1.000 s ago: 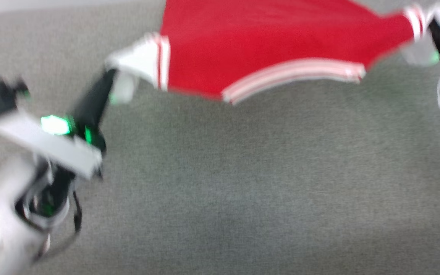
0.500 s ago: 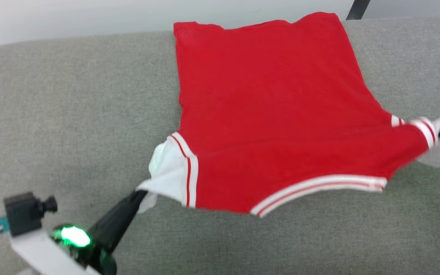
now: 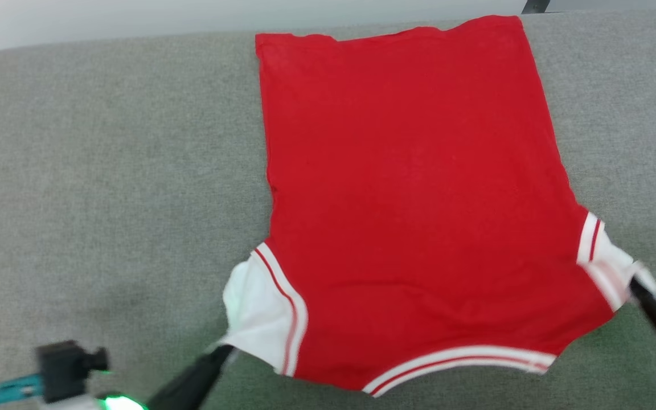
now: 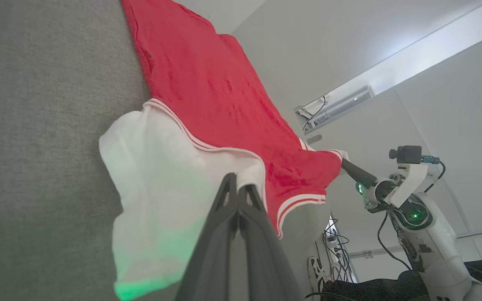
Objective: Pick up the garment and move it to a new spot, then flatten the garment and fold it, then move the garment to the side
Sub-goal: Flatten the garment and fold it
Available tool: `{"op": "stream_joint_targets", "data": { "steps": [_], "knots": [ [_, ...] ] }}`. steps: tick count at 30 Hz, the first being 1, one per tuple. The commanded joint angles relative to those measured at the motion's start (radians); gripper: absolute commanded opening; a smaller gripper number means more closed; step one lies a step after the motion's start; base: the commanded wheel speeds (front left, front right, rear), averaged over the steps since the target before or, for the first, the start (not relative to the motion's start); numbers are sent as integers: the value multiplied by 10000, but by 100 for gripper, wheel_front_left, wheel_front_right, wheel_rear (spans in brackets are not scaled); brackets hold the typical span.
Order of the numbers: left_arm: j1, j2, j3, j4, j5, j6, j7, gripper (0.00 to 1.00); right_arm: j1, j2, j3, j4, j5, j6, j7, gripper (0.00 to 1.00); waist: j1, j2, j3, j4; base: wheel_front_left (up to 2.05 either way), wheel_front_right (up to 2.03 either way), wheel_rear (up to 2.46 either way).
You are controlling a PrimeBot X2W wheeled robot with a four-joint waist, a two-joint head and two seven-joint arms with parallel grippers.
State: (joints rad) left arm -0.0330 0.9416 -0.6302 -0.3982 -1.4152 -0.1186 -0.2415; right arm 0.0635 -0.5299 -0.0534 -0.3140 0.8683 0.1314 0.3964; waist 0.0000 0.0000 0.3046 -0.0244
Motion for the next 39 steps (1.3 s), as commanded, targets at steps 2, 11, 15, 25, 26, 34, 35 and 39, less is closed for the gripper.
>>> {"op": "stream_joint_targets", "data": {
  "steps": [2,11,15,25,26,34,35,39],
  "knots": [
    [-332,-458,-375,595,-88,-87,326,0,-136,131,331,268,-336,-15,305,0,0,0,71,41,0,0,0],
    [-1398,-1846,-1345,2553,-212,-135,797,0,-552,386,1384,2061,-944,-15,0,0,0,0,229,314,0,0,0],
    [-1660,-2151,-1754,3213,-15,-138,729,0,-584,365,1668,2860,-996,-15,-296,0,0,0,265,419,0,0,0],
    [-2031,-2673,-2449,4364,84,-138,246,0,-1017,239,2680,4385,-1318,-39,-969,0,0,0,253,435,0,0,0],
    [-2066,-2686,-2445,4415,62,-138,192,0,-1063,220,2729,4431,-1348,-39,-1095,0,0,0,251,419,0,0,0],
    [-1862,-2537,-2167,4270,100,-139,-131,0,-1559,244,2480,3840,-1221,-36,-1569,100,0,0,277,50,0,0,0],
    [-1820,-2519,-2132,4225,129,-139,-154,0,-1570,172,2373,3652,-1217,-24,-1510,100,0,0,282,31,0,0,0],
    [-1755,-2445,-2036,4012,326,-141,-205,0,-1550,-203,1863,2694,-1262,-15,-1121,100,0,0,420,63,0,0,0]
  ]
}}
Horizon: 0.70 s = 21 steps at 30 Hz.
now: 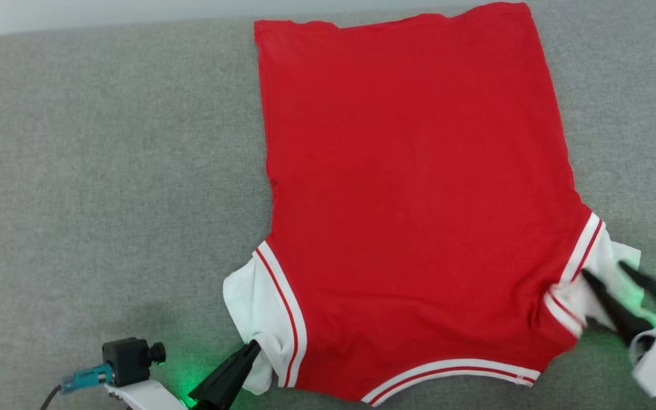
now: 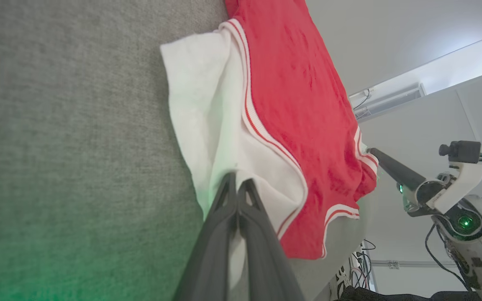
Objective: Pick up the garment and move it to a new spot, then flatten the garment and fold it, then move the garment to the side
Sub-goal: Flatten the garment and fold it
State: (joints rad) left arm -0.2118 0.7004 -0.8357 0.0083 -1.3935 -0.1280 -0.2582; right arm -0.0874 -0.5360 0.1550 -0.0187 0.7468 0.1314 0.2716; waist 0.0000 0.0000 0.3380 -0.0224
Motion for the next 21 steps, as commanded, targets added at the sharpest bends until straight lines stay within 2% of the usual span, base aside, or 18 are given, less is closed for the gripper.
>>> {"op": "stream_joint_targets", "data": {
  "steps": [1,4,11,16,21],
  "knots": [
    [33,-33,20,-53,110,-47,-38,0,-40,-141,-222,-259,-46,-15,128,100,0,0,87,43,0,0,0],
    [-229,-114,5,-295,426,-47,-56,0,-152,-473,-1160,-1284,-224,-15,641,100,0,0,418,273,0,0,0],
    [-927,-410,-430,-449,893,-47,-7,0,-1119,-843,-2224,-2152,-412,-15,1885,100,0,0,941,914,0,0,0],
    [-1535,-617,-926,-464,1194,-47,95,0,-2696,-1174,-2003,-1776,-689,-15,3365,100,0,0,1312,1691,0,0,0],
    [-1964,-635,-1101,-695,1360,-38,29,0,-5098,-1000,-1489,-205,-629,-15,5168,100,0,0,1818,2278,0,0,0]
  ]
}}
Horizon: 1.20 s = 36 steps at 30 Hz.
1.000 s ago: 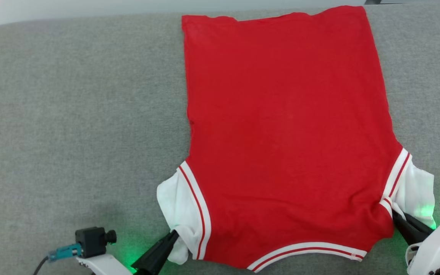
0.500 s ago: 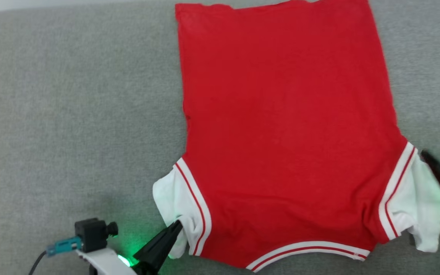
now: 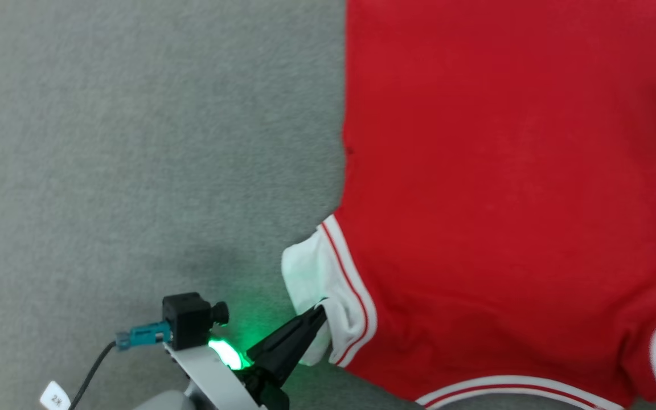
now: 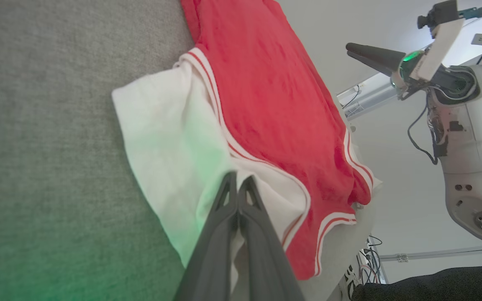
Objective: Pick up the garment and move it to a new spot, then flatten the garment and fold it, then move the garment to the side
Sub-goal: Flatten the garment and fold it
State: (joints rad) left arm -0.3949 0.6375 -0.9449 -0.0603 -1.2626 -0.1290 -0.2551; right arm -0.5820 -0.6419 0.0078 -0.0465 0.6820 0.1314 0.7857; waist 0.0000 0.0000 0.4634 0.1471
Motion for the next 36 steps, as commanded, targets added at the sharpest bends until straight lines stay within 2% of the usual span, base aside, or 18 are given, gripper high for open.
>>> {"op": "stream_joint_targets", "data": {
  "steps": [1,8,14,21,29,30,32,33,36],
  "knots": [
    [-198,-11,-46,-57,113,-29,-16,0,-691,120,59,531,-84,-15,296,100,0,0,653,702,0,0,0],
    [-833,-266,-282,-291,475,-29,-71,0,-4126,197,611,3110,-1232,-15,2012,100,0,0,1577,1449,0,0,0],
    [-1283,-601,-546,-90,582,-29,-66,0,-6082,-188,1122,4647,-2407,-15,2256,100,0,0,2153,1887,0,0,0],
    [-1656,-766,-673,-79,520,-7,-70,0,-7208,-597,988,6081,-3161,-15,2157,100,0,0,2433,2165,0,0,0],
    [-1788,-837,-499,4,542,6,-55,0,-7304,-463,1064,7277,-3237,-15,2024,100,0,0,2681,2108,0,0,0],
    [-1803,-844,-477,26,556,6,-50,0,-7305,-406,1100,7361,-3130,-15,2006,60,0,0,2675,2093,0,0,0],
    [-1844,-852,-404,51,681,5,-50,0,-7349,-375,1204,7379,-3007,-15,1797,14,0,0,2639,2064,0,0,0],
    [-1844,-871,-343,67,734,5,-51,0,-7358,-396,1250,7389,-2977,-15,1660,0,0,0,2600,2047,0,0,0],
    [-1756,-884,-144,64,880,5,-63,0,-7317,-423,1347,7499,-2852,-15,1448,0,0,0,2423,1951,0,0,0]
  ]
}}
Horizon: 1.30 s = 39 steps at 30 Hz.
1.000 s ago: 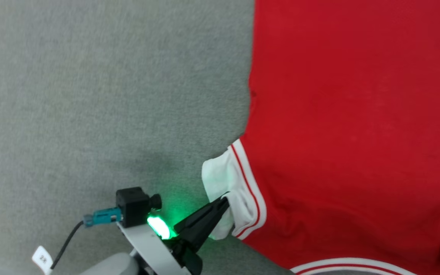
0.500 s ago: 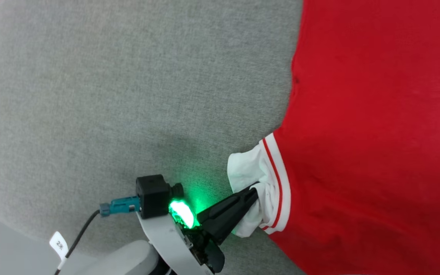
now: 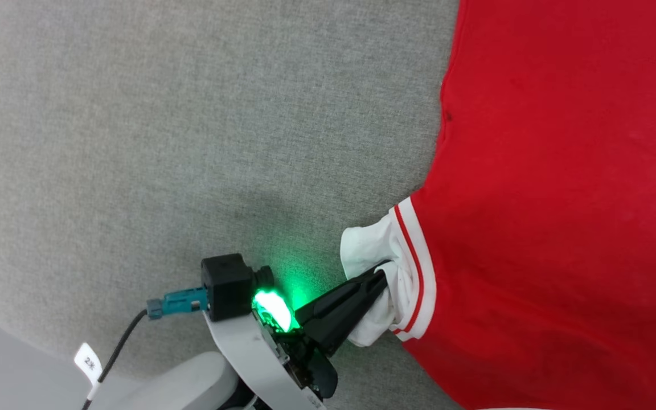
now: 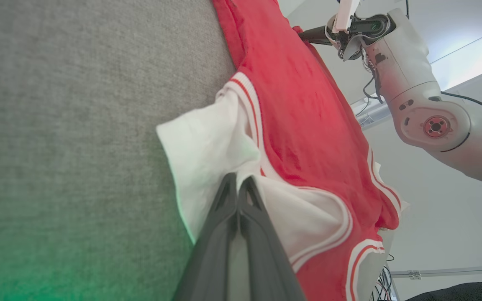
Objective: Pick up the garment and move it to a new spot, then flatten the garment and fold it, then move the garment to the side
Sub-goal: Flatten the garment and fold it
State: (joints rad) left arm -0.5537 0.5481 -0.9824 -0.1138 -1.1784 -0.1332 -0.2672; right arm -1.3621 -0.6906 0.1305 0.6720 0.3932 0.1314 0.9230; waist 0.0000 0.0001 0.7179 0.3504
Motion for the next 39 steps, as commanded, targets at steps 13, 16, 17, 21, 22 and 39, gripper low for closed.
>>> {"op": "stream_joint_targets", "data": {
  "steps": [13,16,17,21,22,39],
  "knots": [
    [351,439,510,787,54,36,35,0,2295,-634,466,-1046,2356,-15,-485,0,0,-1,-2008,-764,0,0,0],
    [571,572,701,906,24,33,35,0,3514,-797,549,-1827,2998,-15,-654,0,0,-1,-2487,-1089,0,0,0],
    [670,660,794,931,8,35,34,0,3929,-820,593,-2152,3254,-15,-572,0,0,-1,-2606,-1237,0,0,0],
    [1066,968,1041,1006,106,35,35,0,5410,-778,701,-3233,4091,-15,-299,0,0,-1,-3020,-1938,0,0,0],
    [1181,1039,1116,1034,109,33,35,0,5764,-763,736,-3519,4243,-15,-248,0,0,-1,-3132,-2108,0,0,0],
    [2305,1908,2295,662,279,166,35,0,11980,-394,-870,-7984,4941,-15,312,0,0,-1,-3558,-3964,0,0,0]
  ]
}}
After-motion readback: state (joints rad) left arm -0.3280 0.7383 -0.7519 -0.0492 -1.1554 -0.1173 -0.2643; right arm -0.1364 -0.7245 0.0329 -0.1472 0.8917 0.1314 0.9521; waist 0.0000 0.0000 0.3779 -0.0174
